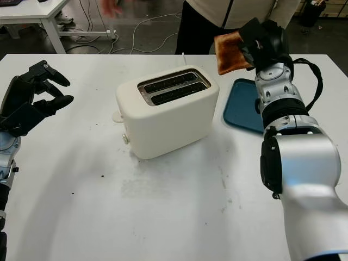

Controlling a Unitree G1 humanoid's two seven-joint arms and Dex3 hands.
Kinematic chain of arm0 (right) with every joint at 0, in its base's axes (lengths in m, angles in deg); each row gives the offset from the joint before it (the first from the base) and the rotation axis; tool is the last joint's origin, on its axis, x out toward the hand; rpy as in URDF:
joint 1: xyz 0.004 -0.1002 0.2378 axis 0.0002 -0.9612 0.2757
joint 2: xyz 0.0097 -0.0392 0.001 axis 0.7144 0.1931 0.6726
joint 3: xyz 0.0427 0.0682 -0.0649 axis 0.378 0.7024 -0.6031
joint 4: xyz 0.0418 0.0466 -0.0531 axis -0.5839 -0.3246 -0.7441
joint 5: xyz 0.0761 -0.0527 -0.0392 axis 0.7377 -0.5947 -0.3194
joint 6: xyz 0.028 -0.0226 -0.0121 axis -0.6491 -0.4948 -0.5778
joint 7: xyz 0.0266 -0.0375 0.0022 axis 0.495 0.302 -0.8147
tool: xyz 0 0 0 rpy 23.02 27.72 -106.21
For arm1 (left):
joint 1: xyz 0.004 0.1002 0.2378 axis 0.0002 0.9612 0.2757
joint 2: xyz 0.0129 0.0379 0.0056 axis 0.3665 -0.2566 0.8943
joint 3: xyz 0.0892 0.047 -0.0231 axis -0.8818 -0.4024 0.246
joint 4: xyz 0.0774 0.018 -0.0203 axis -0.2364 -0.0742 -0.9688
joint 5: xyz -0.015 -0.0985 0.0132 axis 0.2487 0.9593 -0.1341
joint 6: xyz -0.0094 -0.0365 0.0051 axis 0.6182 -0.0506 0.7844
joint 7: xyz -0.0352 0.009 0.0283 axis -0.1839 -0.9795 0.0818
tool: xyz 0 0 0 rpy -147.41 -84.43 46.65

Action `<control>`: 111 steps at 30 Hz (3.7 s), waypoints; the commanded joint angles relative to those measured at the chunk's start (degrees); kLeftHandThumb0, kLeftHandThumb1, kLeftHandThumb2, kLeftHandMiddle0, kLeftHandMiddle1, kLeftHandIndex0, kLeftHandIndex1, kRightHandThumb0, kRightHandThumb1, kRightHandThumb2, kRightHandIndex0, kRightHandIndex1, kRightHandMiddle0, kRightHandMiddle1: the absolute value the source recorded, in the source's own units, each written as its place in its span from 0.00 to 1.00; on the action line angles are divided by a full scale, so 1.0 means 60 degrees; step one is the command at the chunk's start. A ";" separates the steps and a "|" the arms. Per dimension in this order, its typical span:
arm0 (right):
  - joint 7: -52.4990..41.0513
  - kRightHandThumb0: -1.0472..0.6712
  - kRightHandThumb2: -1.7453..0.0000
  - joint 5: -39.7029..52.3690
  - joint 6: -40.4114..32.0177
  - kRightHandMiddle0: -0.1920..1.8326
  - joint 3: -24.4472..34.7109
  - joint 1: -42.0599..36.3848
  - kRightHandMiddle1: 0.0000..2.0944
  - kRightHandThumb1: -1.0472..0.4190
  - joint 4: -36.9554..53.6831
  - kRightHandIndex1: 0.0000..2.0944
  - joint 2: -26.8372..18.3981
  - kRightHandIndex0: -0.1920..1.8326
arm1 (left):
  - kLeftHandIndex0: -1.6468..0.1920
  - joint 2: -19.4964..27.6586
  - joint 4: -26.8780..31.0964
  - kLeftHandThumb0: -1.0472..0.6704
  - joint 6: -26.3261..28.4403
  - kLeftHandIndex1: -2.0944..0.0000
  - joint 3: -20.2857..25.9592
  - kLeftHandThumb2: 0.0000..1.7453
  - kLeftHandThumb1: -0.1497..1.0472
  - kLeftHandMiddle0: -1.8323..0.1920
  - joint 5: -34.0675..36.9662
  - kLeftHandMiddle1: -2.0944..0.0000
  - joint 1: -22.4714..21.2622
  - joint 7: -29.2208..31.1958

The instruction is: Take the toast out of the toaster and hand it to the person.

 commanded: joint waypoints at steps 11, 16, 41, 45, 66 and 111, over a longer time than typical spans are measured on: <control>0.0011 0.38 0.87 -0.0018 0.0191 0.38 -0.0017 0.0034 0.83 0.09 0.0024 0.83 -0.0022 0.56 | 0.68 -0.0009 -0.0021 0.00 -0.0074 0.28 0.0073 0.09 0.89 0.65 0.0056 0.28 0.0074 -0.0007; 0.0036 0.40 0.87 0.0052 0.0063 0.37 0.0049 0.0083 0.83 0.09 0.0003 0.83 0.0000 0.55 | 0.68 -0.0003 0.0119 0.00 0.0092 0.29 0.0079 0.08 0.89 0.65 0.0074 0.28 0.0117 0.0032; 0.0051 0.41 0.87 -0.0115 0.0064 0.31 -0.0119 0.0116 0.83 0.09 0.0000 0.83 -0.0013 0.53 | 0.68 0.0014 0.0070 0.00 -0.0044 0.29 0.0059 0.09 0.89 0.65 0.0040 0.28 0.0083 0.0036; 0.0040 0.40 0.86 -0.0126 0.0152 0.32 -0.0089 0.0096 0.83 0.09 0.0011 0.83 -0.0021 0.51 | 0.69 0.0010 0.0056 0.00 -0.0011 0.28 0.0061 0.10 0.89 0.65 0.0016 0.28 0.0067 0.0000; 0.0033 0.41 0.89 -0.0009 0.0156 0.37 0.0040 0.0137 0.83 0.09 0.0021 0.83 0.0013 0.54 | 0.69 0.0017 0.0099 0.00 0.0042 0.28 0.0056 0.10 0.89 0.65 0.0031 0.27 0.0067 0.0038; -0.3963 0.18 0.99 0.2681 0.3988 0.09 0.1552 -0.4033 0.00 0.15 0.3448 0.00 -0.0182 0.09 | 0.68 -0.0046 0.0221 0.00 0.0141 0.28 0.0091 0.09 0.89 0.64 0.0098 0.28 0.0197 0.0065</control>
